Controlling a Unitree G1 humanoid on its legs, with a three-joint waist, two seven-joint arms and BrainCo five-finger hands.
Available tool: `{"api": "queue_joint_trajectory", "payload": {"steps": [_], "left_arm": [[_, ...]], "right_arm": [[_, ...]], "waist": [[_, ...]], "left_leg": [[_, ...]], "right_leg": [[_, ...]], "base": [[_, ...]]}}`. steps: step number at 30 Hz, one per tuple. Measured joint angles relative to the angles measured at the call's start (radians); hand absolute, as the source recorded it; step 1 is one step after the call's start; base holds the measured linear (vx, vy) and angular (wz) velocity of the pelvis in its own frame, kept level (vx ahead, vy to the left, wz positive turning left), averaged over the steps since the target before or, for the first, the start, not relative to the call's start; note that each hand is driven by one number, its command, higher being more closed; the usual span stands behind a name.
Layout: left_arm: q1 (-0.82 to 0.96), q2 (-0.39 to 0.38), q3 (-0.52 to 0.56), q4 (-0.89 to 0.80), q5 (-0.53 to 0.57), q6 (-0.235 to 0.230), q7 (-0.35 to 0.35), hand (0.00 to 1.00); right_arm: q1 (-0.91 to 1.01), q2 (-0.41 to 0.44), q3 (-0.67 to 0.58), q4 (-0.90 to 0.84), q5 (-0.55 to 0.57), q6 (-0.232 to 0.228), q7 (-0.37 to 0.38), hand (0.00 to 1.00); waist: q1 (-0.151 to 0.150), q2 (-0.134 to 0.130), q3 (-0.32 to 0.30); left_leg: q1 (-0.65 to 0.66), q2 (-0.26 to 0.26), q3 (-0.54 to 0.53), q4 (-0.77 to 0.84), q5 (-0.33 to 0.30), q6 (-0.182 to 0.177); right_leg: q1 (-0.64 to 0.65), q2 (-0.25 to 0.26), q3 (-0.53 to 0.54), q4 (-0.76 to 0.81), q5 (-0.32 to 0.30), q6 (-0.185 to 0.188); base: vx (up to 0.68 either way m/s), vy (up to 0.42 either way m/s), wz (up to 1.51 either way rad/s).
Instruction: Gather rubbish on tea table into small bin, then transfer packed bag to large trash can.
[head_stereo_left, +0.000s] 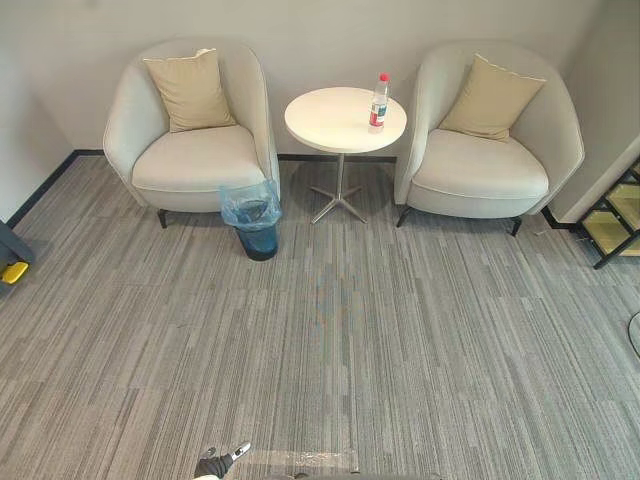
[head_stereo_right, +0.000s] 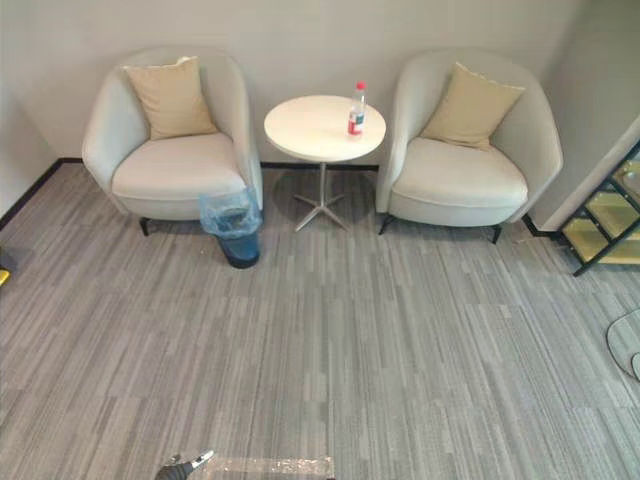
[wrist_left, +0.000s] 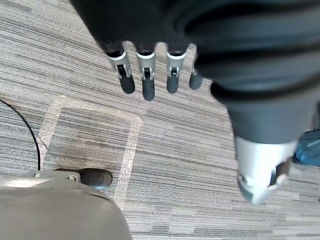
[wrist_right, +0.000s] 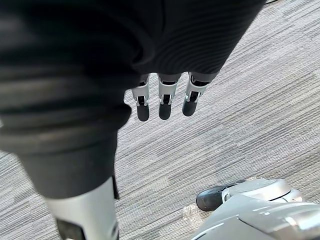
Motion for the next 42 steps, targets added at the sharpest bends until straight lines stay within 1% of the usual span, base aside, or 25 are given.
{"api": "queue_joint_trajectory", "payload": {"steps": [10,13,15,16,18,20,21,23,24,25,26,27,28,29,30,31,32,33,34,35,37,39,40,41,42], "left_arm": [[-0.024,0.010,-0.015,0.016,0.000,0.006,0.000,0.00],[-0.034,0.014,-0.007,0.005,-0.002,0.018,0.002,0.00],[-0.050,0.025,0.002,-0.012,-0.003,0.023,0.002,0.00],[-0.051,0.025,0.003,-0.013,-0.003,0.024,0.002,0.00],[-0.052,0.024,0.021,-0.046,-0.005,0.027,0.003,0.00],[-0.049,0.012,0.035,-0.056,-0.019,0.027,0.004,0.00],[-0.048,0.007,0.036,-0.062,-0.023,0.030,0.007,0.00],[-0.047,0.006,0.035,-0.067,-0.028,0.027,0.022,0.00],[-0.047,0.004,0.035,-0.066,-0.043,0.027,0.027,0.00],[-0.047,0.003,0.035,-0.066,-0.045,0.027,0.033,0.00],[-0.047,0.000,0.035,-0.065,-0.046,0.027,0.044,0.00],[-0.047,-0.002,0.036,-0.062,-0.047,0.027,0.046,0.00],[-0.047,-0.002,0.036,-0.061,-0.048,0.027,0.047,0.00],[-0.043,0.011,0.036,-0.045,-0.049,0.026,0.046,0.00],[-0.040,0.014,0.041,-0.044,-0.051,0.027,0.052,0.00],[-0.040,0.013,0.044,-0.045,-0.052,0.027,0.060,0.00],[-0.040,0.011,0.046,-0.043,-0.059,0.028,0.077,0.00],[-0.038,0.010,0.045,-0.043,-0.061,0.029,0.083,0.00],[-0.042,0.011,0.044,-0.045,-0.062,0.030,0.084,0.00],[-0.059,0.009,0.043,-0.043,-0.063,0.034,0.084,0.00],[-0.096,-0.013,0.038,-0.043,-0.070,0.039,0.083,0.00],[-0.113,-0.043,0.021,-0.043,-0.074,0.039,0.083,0.00],[-0.131,-0.065,0.007,-0.043,-0.071,0.037,0.081,0.00],[-0.139,-0.081,0.000,-0.043,-0.072,0.037,0.080,0.00],[-0.141,-0.088,-0.001,-0.043,-0.072,0.037,0.081,0.00]], "right_arm": [[-0.007,-0.003,0.011,-0.004,0.002,0.001,0.000,0.00],[-0.017,0.004,0.011,-0.015,0.009,0.001,-0.002,0.00],[-0.018,0.015,0.010,-0.017,0.012,0.000,-0.010,0.00],[-0.018,0.015,0.010,-0.017,0.012,0.001,-0.011,0.00],[-0.018,0.022,0.012,-0.026,0.027,0.000,-0.018,0.00],[-0.012,0.018,0.021,-0.056,0.048,0.000,-0.021,0.00],[-0.015,0.011,0.026,-0.058,0.051,0.001,-0.022,0.00],[-0.016,0.011,0.029,-0.061,0.050,-0.001,-0.026,0.00],[-0.017,0.011,0.029,-0.064,0.048,-0.002,-0.029,0.00],[-0.017,0.011,0.030,-0.067,0.047,-0.002,-0.029,0.00],[-0.015,0.011,0.031,-0.073,0.046,-0.002,-0.031,0.00],[-0.008,0.010,0.032,-0.075,0.039,-0.005,-0.037,0.00],[-0.007,0.010,0.033,-0.074,0.038,-0.006,-0.038,0.00],[-0.009,0.015,0.038,-0.061,0.037,-0.006,-0.042,0.00],[-0.008,0.025,0.038,-0.059,0.027,-0.006,-0.045,0.00],[-0.006,0.025,0.038,-0.059,0.020,-0.006,-0.047,0.00],[-0.005,0.023,0.039,-0.064,-0.001,-0.006,-0.049,0.00],[-0.005,0.022,0.040,-0.068,-0.001,-0.006,-0.049,0.00],[-0.002,0.022,0.050,-0.074,-0.001,-0.006,-0.049,0.00],[0.007,0.020,0.060,-0.092,-0.001,-0.011,-0.048,0.00],[0.018,0.014,0.071,-0.108,-0.002,-0.009,-0.051,0.00],[0.026,0.013,0.079,-0.119,-0.003,-0.009,-0.052,0.00],[0.023,0.013,0.078,-0.128,-0.003,-0.008,-0.061,0.00],[0.018,0.014,0.080,-0.132,-0.006,-0.009,-0.062,0.00],[0.014,0.014,0.080,-0.132,-0.010,-0.009,-0.062,0.00]], "waist": [[-0.001,0.003,0.019],[-0.005,-0.004,0.044],[-0.006,-0.028,0.064],[-0.005,-0.029,0.064],[-0.003,-0.041,0.081],[0.003,-0.025,0.091],[0.003,-0.019,0.092],[0.003,-0.019,0.093],[0.005,-0.017,0.093],[0.005,-0.015,0.093],[0.005,-0.012,0.092],[0.007,-0.009,0.088],[0.008,-0.009,0.087],[0.009,-0.024,0.074],[0.010,-0.035,0.062],[0.012,-0.036,0.061],[0.015,-0.037,0.061],[0.012,-0.038,0.060],[0.004,-0.038,0.059],[-0.007,-0.035,0.061],[-0.014,-0.025,0.063],[-0.014,-0.010,0.070],[-0.032,-0.007,0.074],[-0.049,-0.006,0.074],[-0.053,-0.007,0.074]], "left_leg": [[-0.032,0.001,-0.015,0.002,0.004,0.000],[-0.057,0.004,-0.014,0.033,-0.004,-0.010],[-0.128,0.004,0.009,0.184,-0.052,-0.046],[-0.134,0.004,0.011,0.196,-0.055,-0.048],[-0.265,0.021,0.065,0.509,-0.089,-0.052],[-0.352,0.081,0.118,0.719,-0.131,-0.043],[-0.385,0.105,0.132,0.745,-0.153,-0.049],[-0.411,0.109,0.133,0.673,-0.149,-0.048],[-0.418,0.105,0.138,0.530,-0.121,-0.046],[-0.419,0.103,0.143,0.472,-0.104,-0.045],[-0.418,0.102,0.145,0.372,-0.063,-0.049],[-0.411,0.100,0.146,0.308,0.015,-0.059],[-0.407,0.094,0.147,0.308,0.035,-0.053],[-0.397,0.065,0.167,0.316,0.007,-0.015],[-0.382,0.052,0.218,0.326,-0.035,0.004],[-0.370,0.049,0.233,0.325,-0.039,0.007],[-0.325,0.035,0.271,0.324,-0.059,0.029],[-0.301,0.026,0.276,0.319,-0.072,0.035],[-0.250,0.010,0.281,0.302,-0.096,0.037],[-0.209,0.003,0.281,0.295,-0.118,0.030],[-0.135,0.004,0.276,0.262,-0.131,0.020],[-0.079,0.006,0.271,0.217,-0.130,0.017],[-0.008,0.018,0.259,0.176,-0.128,0.012],[0.018,0.029,0.250,0.174,-0.132,0.005],[0.025,0.031,0.248,0.171,-0.132,0.005]], "right_leg": [[-0.028,0.000,-0.017,0.011,-0.006,0.002],[-0.067,-0.004,-0.022,0.083,-0.047,-0.006],[-0.111,-0.022,-0.024,0.163,-0.099,-0.017],[-0.112,-0.023,-0.024,0.166,-0.101,-0.018],[-0.105,-0.041,-0.014,0.210,-0.139,-0.032],[-0.078,-0.033,-0.001,0.235,-0.157,-0.047],[-0.060,-0.035,0.023,0.244,-0.174,-0.045],[-0.053,-0.042,0.054,0.242,-0.191,-0.041],[-0.054,-0.048,0.083,0.239,-0.204,-0.041],[-0.054,-0.049,0.097,0.238,-0.209,-0.041],[-0.053,-0.054,0.115,0.231,-0.217,-0.033],[-0.052,-0.060,0.154,0.228,-0.235,-0.016],[-0.050,-0.064,0.167,0.228,-0.242,-0.017],[-0.046,-0.097,0.202,0.229,-0.262,-0.008],[-0.075,-0.120,0.226,0.324,-0.267,0.022],[-0.092,-0.128,0.233,0.374,-0.271,0.031],[-0.138,-0.138,0.248,0.527,-0.270,0.061],[-0.161,-0.144,0.248,0.597,-0.257,0.088],[-0.224,-0.149,0.247,0.767,-0.212,0.165],[-0.305,-0.157,0.226,0.964,-0.182,0.186],[-0.407,-0.177,0.151,1.107,-0.180,0.170],[-0.463,-0.200,0.082,1.104,-0.194,0.147],[-0.503,-0.222,-0.007,0.982,-0.212,0.111],[-0.515,-0.223,-0.041,0.851,-0.202,0.095],[-0.519,-0.222,-0.047,0.799,-0.193,0.088]], "base": [[0.00,-0.004,0.04],[0.00,-0.032,0.08],[-0.01,-0.058,0.08],[-0.02,-0.084,0.01],[0.00,-0.091,-0.09],[0.11,-0.018,-0.25],[0.11,0.021,-0.28],[0.13,0.097,-0.42],[0.21,0.170,-0.52],[0.22,0.180,-0.58],[0.32,0.274,-0.67],[0.27,0.235,-0.69],[0.38,0.323,-0.80],[0.44,0.267,-0.78],[0.52,0.316,-0.78],[0.51,0.272,-0.78],[0.32,0.186,-0.57],[0.37,0.221,-0.59],[0.36,0.190,-0.27],[0.34,0.165,-0.11],[0.35,0.099,0.07],[0.36,0.047,0.11],[0.43,-0.063,0.31],[0.36,-0.069,0.33],[0.43,-0.177,0.30]]}}
